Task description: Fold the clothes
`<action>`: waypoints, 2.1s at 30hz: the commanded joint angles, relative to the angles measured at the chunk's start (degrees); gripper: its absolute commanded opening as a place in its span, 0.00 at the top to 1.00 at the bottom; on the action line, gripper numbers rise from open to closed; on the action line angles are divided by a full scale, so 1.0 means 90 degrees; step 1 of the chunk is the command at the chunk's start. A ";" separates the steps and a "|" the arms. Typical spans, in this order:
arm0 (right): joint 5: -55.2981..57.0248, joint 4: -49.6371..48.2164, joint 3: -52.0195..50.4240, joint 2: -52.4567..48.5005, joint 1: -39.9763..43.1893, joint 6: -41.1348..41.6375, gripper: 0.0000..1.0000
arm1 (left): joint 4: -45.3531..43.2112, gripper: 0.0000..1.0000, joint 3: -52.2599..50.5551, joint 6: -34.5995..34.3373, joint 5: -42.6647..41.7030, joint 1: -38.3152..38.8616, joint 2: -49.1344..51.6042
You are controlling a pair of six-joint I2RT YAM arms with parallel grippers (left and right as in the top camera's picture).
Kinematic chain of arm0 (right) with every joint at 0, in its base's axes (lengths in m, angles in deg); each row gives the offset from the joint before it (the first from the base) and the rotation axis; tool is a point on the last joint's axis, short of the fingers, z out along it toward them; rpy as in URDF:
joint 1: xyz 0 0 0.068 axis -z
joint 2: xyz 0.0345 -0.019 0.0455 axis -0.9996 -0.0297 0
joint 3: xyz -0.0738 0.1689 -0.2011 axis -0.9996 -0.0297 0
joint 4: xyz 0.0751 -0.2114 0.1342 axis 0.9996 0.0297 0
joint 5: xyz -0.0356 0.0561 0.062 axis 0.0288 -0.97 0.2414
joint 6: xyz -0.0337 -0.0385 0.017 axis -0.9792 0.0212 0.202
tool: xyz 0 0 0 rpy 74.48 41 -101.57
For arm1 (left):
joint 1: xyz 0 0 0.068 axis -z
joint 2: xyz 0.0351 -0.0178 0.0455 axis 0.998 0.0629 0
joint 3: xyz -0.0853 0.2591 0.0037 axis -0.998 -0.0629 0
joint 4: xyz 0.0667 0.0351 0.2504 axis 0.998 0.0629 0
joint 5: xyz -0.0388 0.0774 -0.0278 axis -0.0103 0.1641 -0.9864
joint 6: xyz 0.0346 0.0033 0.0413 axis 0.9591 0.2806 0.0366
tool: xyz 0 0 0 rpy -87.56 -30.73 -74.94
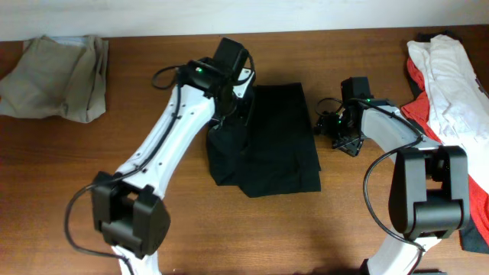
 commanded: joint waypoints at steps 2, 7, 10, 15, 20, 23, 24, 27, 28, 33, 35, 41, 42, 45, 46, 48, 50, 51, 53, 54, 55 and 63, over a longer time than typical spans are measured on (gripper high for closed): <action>-0.0085 0.0029 -0.0029 -0.0049 0.0243 -0.0085 0.13 | -0.0170 1.00 0.0121 -0.0012 -0.0294 0.0160 0.0345; -0.0228 0.0002 -0.0029 -0.0051 0.0253 -0.0253 0.13 | -0.0607 0.93 0.0121 -0.0010 -0.0352 0.0522 0.0364; -0.0270 0.0012 -0.0029 -0.0051 0.0260 -0.0253 0.13 | -0.0872 0.93 0.0121 -0.0012 -0.0362 0.0634 0.0544; -0.0301 0.0000 -0.0022 -0.0049 0.0265 -0.0253 0.12 | -0.1309 0.81 0.0121 -0.0012 -0.0765 0.0670 0.0933; -0.0670 0.0061 -0.0019 -0.0010 0.0539 -0.0253 0.12 | -0.2045 0.73 0.0121 -0.0012 -0.1246 0.0680 0.1059; -0.0729 0.0415 0.0019 0.0262 0.0901 -0.0255 0.12 | -0.2577 0.41 0.0121 -0.0012 -0.1923 0.0714 0.1076; -0.0753 0.0532 0.0019 0.0420 0.1015 -0.0376 0.12 | -0.2759 0.32 0.0121 -0.0012 -0.2081 0.0763 0.1076; -0.0770 0.0974 0.0019 0.1141 0.1185 -0.0758 0.10 | -0.2822 0.31 0.0121 -0.0012 -0.2067 0.0782 0.1073; -0.0770 0.1073 0.0019 0.1430 0.1175 -0.0843 0.08 | -0.2688 0.31 0.0134 -0.0015 -0.2074 0.0627 0.1042; -0.2093 0.1151 0.0017 0.2480 0.1129 -0.1634 0.14 | -0.0967 0.31 0.0146 -0.0041 -0.2072 -0.0865 0.0835; -0.2518 0.0935 0.0012 0.2339 0.0857 -0.1659 0.50 | -0.0316 0.31 0.0146 -0.0036 -0.2052 -0.1460 0.0850; -0.3517 -0.0294 0.0012 0.1729 -0.0374 -0.1656 0.75 | 0.0039 0.32 0.0143 -0.0032 -0.2018 -0.1870 0.0855; -0.3594 -0.0381 0.0012 0.1627 -0.0415 -0.1656 0.75 | 0.0034 0.32 0.0143 -0.0034 -0.1906 -0.1829 0.0855; -0.3966 -0.0661 0.0012 0.0619 -0.0624 -0.1644 0.79 | -0.0046 0.31 0.0143 -0.0034 -0.1715 -0.1732 0.0855; -0.3963 -0.0631 0.0012 0.0372 -0.0605 -0.1506 0.80 | -0.0032 0.31 0.0143 -0.0034 -0.1712 -0.1732 0.0855; -0.4080 -0.0430 0.0012 -0.0240 -0.0432 -0.1440 0.81 | -0.0017 0.31 0.0138 -0.0034 -0.1712 -0.1734 0.0855; -0.3949 0.0000 0.0012 -0.0758 -0.0202 -0.1464 0.92 | -0.0019 0.31 0.0138 -0.0032 -0.1712 -0.1732 0.0855; -0.3643 0.0267 0.0012 -0.0974 0.0046 -0.1462 0.96 | -0.0019 0.31 0.0138 -0.0032 -0.1710 -0.1734 0.0855; -0.3463 0.0578 0.0024 -0.0852 0.0406 -0.1644 0.96 | -0.0036 0.30 0.0138 -0.0032 -0.1710 -0.1732 0.0857; -0.3184 0.0814 0.0061 -0.0685 0.0534 -0.1659 0.96 | -0.0041 0.30 0.0138 -0.0032 -0.1705 -0.1734 0.0860; -0.2803 0.1059 0.0138 -0.0430 0.0614 -0.1659 0.96 | -0.0041 0.30 0.0138 -0.0034 -0.1630 -0.1734 0.0860; -0.2144 0.1183 0.1654 0.0886 0.0627 -0.1698 0.55 | -0.0092 0.30 0.0138 -0.0032 -0.1447 -0.1712 0.0862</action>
